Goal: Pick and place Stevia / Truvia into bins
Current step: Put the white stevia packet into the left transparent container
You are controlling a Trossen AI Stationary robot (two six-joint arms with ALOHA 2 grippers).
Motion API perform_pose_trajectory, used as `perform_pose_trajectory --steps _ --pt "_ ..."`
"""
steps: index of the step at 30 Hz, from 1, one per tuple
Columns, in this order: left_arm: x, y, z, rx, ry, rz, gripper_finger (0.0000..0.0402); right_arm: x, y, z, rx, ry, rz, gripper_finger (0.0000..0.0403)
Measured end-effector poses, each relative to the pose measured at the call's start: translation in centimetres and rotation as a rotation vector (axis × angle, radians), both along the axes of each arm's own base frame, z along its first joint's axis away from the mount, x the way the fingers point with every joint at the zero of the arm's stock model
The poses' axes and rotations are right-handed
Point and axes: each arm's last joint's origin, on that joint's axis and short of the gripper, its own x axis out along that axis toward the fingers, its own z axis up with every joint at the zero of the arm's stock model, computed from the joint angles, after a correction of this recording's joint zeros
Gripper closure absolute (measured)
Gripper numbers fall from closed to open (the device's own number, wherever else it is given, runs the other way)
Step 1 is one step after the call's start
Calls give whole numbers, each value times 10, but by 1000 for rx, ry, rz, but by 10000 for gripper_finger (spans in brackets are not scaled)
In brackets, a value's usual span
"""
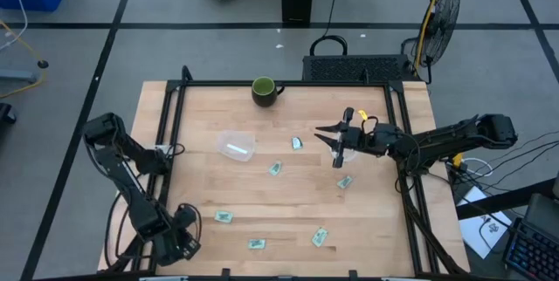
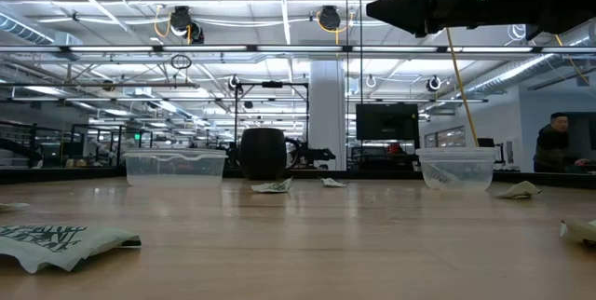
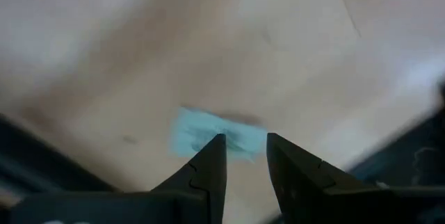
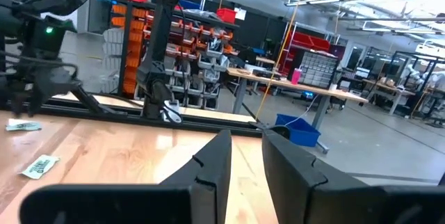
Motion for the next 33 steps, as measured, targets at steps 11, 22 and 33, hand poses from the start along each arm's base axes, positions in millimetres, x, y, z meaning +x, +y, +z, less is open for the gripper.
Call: perform_pose_trajectory --steps 11,22,33 --pt "1 -4 -1 -30 9 44 293 0 0 -1 2 11 0 328" --pt "0 -8 -13 -15 54 -153 280 0 0 -1 3 10 0 328" --pt "3 -14 -38 43 96 -282 190 0 0 -1 -18 15 -2 328"
